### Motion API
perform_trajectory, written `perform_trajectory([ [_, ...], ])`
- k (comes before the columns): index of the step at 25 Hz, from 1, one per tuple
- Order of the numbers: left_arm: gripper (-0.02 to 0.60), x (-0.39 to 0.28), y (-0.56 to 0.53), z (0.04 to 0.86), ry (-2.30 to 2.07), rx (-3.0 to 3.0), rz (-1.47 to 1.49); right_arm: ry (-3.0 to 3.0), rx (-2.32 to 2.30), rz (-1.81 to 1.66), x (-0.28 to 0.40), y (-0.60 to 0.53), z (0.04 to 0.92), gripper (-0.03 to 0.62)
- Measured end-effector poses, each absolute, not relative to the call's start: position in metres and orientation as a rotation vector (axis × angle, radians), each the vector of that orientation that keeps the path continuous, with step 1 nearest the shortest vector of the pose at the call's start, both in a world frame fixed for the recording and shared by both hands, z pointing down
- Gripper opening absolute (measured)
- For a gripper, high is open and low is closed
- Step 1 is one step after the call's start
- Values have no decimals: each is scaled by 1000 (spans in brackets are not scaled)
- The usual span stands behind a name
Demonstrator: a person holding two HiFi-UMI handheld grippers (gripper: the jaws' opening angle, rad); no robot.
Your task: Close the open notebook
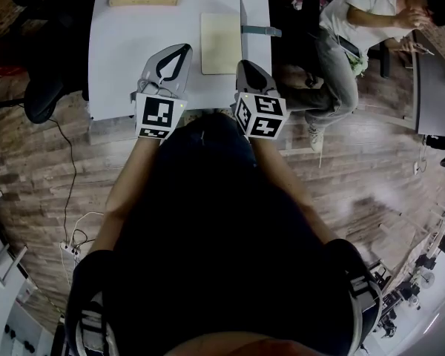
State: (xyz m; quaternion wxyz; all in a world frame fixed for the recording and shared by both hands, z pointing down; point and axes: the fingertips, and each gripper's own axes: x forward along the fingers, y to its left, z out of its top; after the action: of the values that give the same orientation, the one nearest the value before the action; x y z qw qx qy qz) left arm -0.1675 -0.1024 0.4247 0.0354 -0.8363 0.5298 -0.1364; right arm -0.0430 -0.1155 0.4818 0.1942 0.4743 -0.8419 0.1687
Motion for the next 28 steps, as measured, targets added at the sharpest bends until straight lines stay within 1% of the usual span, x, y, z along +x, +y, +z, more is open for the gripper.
perform_trajectory([
  [28, 6, -196, -104, 430, 1709, -2538, -437, -2359, 1200, 431, -82, -122, 498, 21],
])
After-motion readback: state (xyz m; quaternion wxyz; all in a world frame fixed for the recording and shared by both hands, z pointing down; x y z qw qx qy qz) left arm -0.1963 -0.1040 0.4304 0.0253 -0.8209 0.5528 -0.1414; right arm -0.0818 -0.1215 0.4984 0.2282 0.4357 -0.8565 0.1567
